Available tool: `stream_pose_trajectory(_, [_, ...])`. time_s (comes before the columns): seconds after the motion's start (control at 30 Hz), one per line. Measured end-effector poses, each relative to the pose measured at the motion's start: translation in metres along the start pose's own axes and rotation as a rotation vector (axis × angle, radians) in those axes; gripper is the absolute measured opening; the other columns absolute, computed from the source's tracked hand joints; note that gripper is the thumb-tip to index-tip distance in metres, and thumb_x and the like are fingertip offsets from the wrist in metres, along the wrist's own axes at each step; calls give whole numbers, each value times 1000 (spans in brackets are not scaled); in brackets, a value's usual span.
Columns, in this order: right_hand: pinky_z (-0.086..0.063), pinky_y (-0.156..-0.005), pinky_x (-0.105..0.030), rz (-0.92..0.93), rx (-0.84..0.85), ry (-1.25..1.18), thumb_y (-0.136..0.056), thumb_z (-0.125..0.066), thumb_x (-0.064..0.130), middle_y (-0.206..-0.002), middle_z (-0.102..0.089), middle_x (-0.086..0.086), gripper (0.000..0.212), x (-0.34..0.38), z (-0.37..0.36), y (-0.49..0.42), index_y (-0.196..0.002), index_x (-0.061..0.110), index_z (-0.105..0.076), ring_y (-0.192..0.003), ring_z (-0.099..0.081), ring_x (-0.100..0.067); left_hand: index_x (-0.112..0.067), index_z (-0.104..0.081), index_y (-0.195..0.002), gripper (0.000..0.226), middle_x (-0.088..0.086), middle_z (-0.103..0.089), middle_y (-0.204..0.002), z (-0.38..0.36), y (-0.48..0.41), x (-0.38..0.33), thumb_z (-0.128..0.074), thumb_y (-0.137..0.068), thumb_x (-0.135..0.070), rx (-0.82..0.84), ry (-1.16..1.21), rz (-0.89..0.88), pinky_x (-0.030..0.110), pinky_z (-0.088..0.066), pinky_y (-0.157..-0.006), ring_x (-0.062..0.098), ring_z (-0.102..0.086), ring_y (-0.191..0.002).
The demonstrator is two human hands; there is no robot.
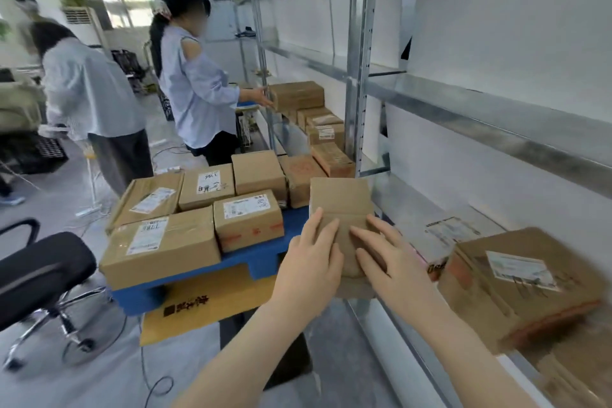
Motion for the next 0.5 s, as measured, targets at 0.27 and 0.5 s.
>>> stream_pose_trajectory(0.27, [-29,-102,-17,-2,179,-79,-97,-49,29,-148,-32,15,35,-70,-82,-94,-132,32,-52,-133,-32,-1,-36,-29,-144,46,-13,-8,-157,-64,-63,99,-31,-98,-41,68,114,257,34,-36,-106,17,-32,-134])
stream_pose_trajectory(0.5, [-25,-90,-1,22,363,-109,-97,-47,26,-146,-35,15,35,-148,-141,-173,-131,30,-53,-124,-30,9,-34,-30,-144,46,-9,-6,-158,-131,-120,152,-32,-99,-39,117,148,477,41,-38,-106,24,-33,-134])
Point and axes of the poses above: each hand's wrist, its own y-axis away from the middle knuckle, its own z-axis out of the back of the hand, x = y × z, the point moved 10 cm from there along -y, towards the middle knuckle
